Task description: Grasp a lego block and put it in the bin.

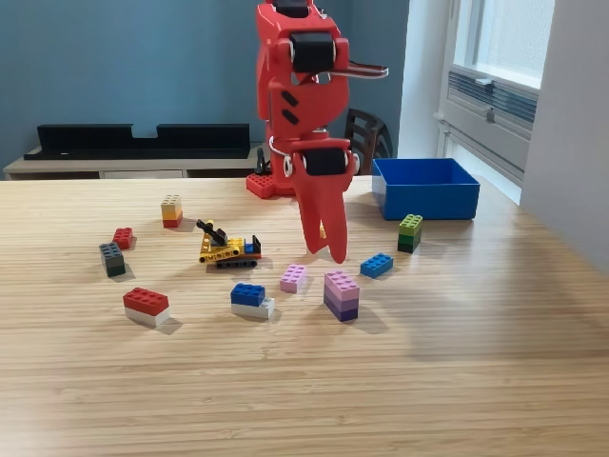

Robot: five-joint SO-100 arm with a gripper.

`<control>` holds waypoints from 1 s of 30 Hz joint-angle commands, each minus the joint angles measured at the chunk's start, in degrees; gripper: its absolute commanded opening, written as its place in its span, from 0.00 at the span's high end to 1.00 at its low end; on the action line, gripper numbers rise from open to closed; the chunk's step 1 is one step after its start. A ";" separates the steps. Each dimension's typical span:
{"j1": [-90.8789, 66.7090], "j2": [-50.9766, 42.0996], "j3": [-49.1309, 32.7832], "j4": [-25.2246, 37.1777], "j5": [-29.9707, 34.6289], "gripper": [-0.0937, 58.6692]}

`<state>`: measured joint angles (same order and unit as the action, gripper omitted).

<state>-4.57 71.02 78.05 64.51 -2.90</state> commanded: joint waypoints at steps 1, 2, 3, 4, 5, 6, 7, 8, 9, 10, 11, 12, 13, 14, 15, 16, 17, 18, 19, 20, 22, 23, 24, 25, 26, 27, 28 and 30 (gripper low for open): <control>0.26 -5.19 -15.38 5.71 1.14 0.28; 0.26 -6.59 -17.84 7.12 1.23 0.28; 0.26 -8.09 -20.13 8.17 1.23 0.28; 0.26 -9.40 -22.32 9.05 1.32 0.28; 0.26 -10.63 -24.17 9.58 1.32 0.28; 0.26 -11.78 -25.84 10.02 1.41 0.28; 0.26 -12.74 -27.25 10.20 1.41 0.28; 0.18 -13.71 -28.65 10.46 1.41 0.28; 0.18 -14.59 -29.97 10.72 1.32 0.28; 0.09 -15.47 -31.11 10.90 1.23 0.28; 0.09 -16.17 -31.99 10.90 1.14 0.28; 0.09 -16.96 -32.78 10.90 1.05 0.28; 0.00 -17.67 -33.40 10.90 0.88 0.28; 0.00 -18.28 -34.01 10.90 0.79 0.29; 0.00 -18.98 -34.45 10.90 0.62 0.29; -0.09 -19.60 -34.89 10.90 0.53 0.30; -0.09 -20.13 -35.24 10.90 0.35 0.30; -0.18 -20.65 -35.51 10.90 0.18 0.31; -0.26 -21.18 -35.68 10.90 0.00 0.32; -0.44 -21.62 -35.77 10.90 -0.35 0.32; -0.79 -22.41 -35.95 10.90 -0.79 0.33; -1.05 -22.85 -36.04 10.90 -1.05 0.34; -1.32 -23.12 -36.04 10.90 -1.14 0.34; -1.58 -23.38 -36.12 10.90 -1.23 0.34; -1.93 -23.64 -36.21 10.90 -1.23 0.34; -2.20 -23.73 -36.30 10.90 -1.23 0.34; -2.55 -23.82 -36.30 10.90 -1.23 0.34; -3.25 -23.82 -36.30 10.90 -0.97 0.34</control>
<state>-6.68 45.70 45.44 74.97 -4.22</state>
